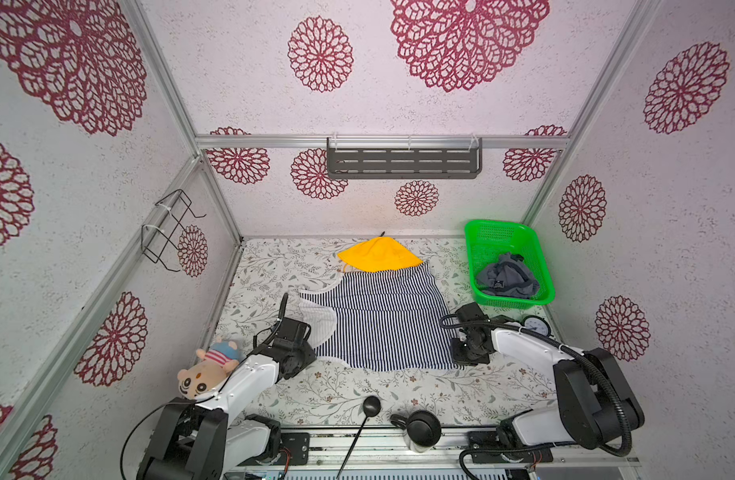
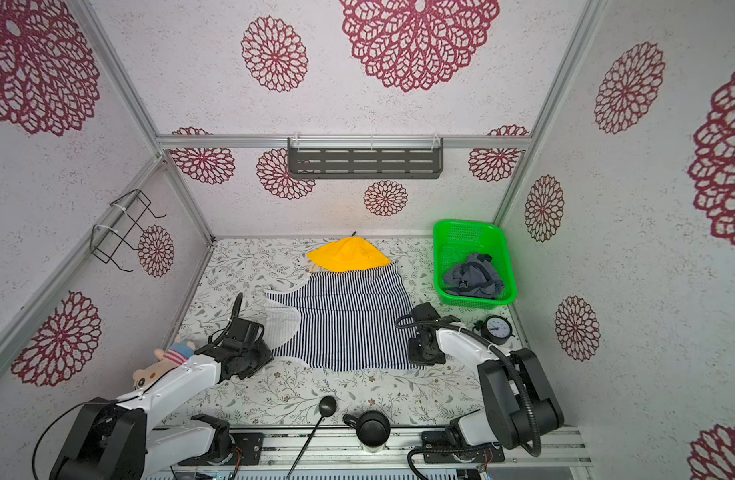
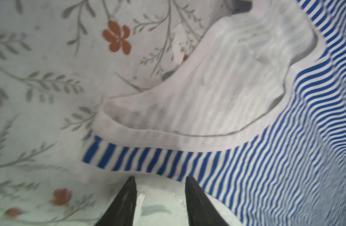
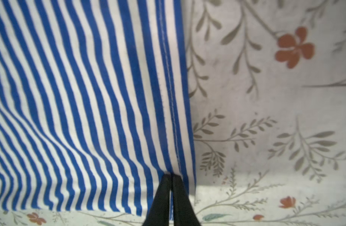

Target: Fold and stack the tank tops

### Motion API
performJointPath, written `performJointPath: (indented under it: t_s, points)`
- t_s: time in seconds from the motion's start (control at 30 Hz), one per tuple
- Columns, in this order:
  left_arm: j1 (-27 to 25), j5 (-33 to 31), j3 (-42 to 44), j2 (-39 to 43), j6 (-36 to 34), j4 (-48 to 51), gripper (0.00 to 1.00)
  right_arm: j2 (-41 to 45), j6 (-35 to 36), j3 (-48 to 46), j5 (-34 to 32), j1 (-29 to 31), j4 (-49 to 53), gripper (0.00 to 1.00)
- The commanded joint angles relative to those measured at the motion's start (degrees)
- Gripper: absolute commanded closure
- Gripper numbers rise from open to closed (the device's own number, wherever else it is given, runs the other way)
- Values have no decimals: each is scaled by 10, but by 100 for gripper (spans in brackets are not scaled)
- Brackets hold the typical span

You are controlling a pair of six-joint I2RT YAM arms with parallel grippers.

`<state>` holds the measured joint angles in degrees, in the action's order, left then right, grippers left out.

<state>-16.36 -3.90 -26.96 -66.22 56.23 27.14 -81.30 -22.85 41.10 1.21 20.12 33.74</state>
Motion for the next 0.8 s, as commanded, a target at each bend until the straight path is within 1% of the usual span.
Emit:
performJointPath:
  t_s: [0.0,0.07,0.1,0.17,0.2,0.3,0.4,0.47,0.57,0.67,0.77]
  points:
    - [-2,-34,-51,33,-7,87,41,31,8,30,7,-7,23,78]
    - [0,-39,-91,44,-24,133,32,53,1,41,14,-9,39,65]
    - [1,-42,-103,51,-30,154,29,65,-4,43,13,-13,53,60]
    - [10,-39,-107,64,-35,175,27,86,-11,40,16,-24,79,53]
    - [17,-34,-102,70,-37,180,27,98,-15,33,19,-29,93,51]
    - [37,-22,-73,78,-37,182,29,128,-31,7,37,-39,112,50]
    - [56,-39,-54,88,-38,176,35,153,-45,-24,61,-51,104,51]
    - [69,-42,-47,87,-40,155,37,159,-49,-32,70,-57,96,51]
    - [87,-51,-40,67,-52,134,37,160,-52,-37,91,-69,79,50]
    - [91,-50,-37,42,-60,119,37,161,-61,-54,102,-79,64,47]
    - [91,-38,-26,28,-55,85,44,170,-73,-64,98,-79,55,47]
